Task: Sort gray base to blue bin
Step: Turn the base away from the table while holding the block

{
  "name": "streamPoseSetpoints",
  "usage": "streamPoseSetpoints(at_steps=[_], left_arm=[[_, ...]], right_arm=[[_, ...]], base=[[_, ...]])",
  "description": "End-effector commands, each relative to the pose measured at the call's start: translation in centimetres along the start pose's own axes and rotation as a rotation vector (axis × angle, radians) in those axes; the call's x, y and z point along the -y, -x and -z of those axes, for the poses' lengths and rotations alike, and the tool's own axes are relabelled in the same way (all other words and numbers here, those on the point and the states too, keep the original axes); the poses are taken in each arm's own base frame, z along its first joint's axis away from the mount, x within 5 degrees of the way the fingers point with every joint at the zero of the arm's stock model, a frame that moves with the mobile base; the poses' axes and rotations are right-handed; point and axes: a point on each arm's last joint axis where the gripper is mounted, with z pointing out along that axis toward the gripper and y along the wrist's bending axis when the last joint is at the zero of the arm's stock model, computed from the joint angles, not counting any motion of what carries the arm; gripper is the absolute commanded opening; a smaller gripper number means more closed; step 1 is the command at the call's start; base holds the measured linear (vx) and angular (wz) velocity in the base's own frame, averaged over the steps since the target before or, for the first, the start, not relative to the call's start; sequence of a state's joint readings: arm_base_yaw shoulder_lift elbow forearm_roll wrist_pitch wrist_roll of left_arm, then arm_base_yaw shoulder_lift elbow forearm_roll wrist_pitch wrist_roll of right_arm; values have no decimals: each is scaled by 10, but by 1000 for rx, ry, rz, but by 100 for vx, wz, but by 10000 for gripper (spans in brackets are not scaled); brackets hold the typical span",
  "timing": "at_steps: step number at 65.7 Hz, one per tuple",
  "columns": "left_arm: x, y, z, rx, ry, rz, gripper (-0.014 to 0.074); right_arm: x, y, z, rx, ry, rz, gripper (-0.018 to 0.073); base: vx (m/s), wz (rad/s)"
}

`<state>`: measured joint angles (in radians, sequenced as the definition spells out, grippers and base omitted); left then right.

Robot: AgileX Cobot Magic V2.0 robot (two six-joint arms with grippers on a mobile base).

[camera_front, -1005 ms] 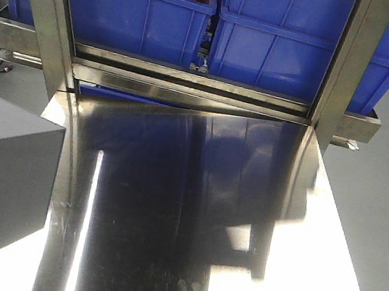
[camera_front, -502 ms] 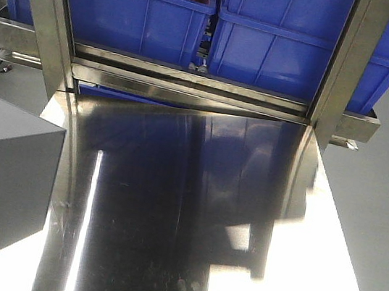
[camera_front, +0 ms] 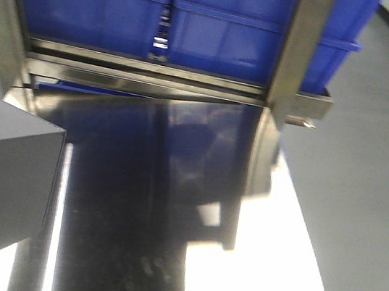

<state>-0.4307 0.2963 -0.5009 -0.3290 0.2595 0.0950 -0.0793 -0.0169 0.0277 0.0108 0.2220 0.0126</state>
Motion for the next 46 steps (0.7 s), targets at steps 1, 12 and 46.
streamPoseSetpoints(at_steps=[1,12,46], left_arm=[[2,18,1,124,-4,23,4],[2,18,1,124,-4,23,4],[2,18,1,124,-4,23,4]], right_arm=[[0,6,0,71,-1,18,-5],[0,6,0,71,-1,18,-5],[0,6,0,71,-1,18,-5]], base=[[-13,-52],[-15,-56],[-13,-58]])
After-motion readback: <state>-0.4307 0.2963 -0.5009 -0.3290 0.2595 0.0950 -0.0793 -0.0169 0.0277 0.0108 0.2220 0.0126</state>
